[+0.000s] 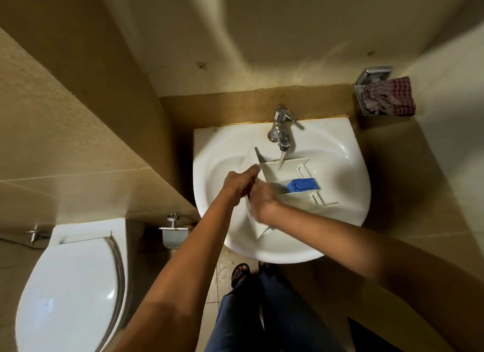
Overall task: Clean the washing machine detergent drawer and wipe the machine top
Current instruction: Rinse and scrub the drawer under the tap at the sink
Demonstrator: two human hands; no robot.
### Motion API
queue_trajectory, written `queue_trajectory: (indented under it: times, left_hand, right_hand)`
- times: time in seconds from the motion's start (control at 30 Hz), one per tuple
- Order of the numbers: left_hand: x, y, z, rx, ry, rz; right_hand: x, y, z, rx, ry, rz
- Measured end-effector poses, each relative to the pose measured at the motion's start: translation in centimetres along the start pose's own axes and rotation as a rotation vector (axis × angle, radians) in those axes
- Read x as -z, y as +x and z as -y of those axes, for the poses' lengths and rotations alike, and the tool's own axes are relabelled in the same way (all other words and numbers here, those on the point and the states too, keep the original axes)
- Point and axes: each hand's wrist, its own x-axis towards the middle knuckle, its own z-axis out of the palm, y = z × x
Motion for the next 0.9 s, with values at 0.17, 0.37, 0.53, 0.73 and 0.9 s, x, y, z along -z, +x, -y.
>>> queue_trajectory:
  times: [0.17,0.37,0.53,0.73,0.9]
  left_hand:
    - [-0.7,-0.5,0.4,0.056,0.073,0.067]
    - [-1.5,-0.5,0.3,0.029,0.015,0.067]
    - [-1.8,-0.3,-0.3,0.041,0.048,0.065]
    - [-1.9,-0.9,-0.6,0.086,0.020,0.047]
    - [-2.6,-0.9,-0.5,0.106,-0.073,0.005]
  right_hand:
    - [-4.6,-2.7,6.4,0.280,-0.201,-0.050]
    - [-5.2,-7.4,3.9,0.340,-0.130,-0.184]
    - [-4.6,-8.1,-2.6,0.301,0.190,-0.318]
    - [-6.5,-5.9,-6.3,0.461,0.829,-0.382]
    - [-9.2,-4.6,-4.5,0.477,1.355,-0.516]
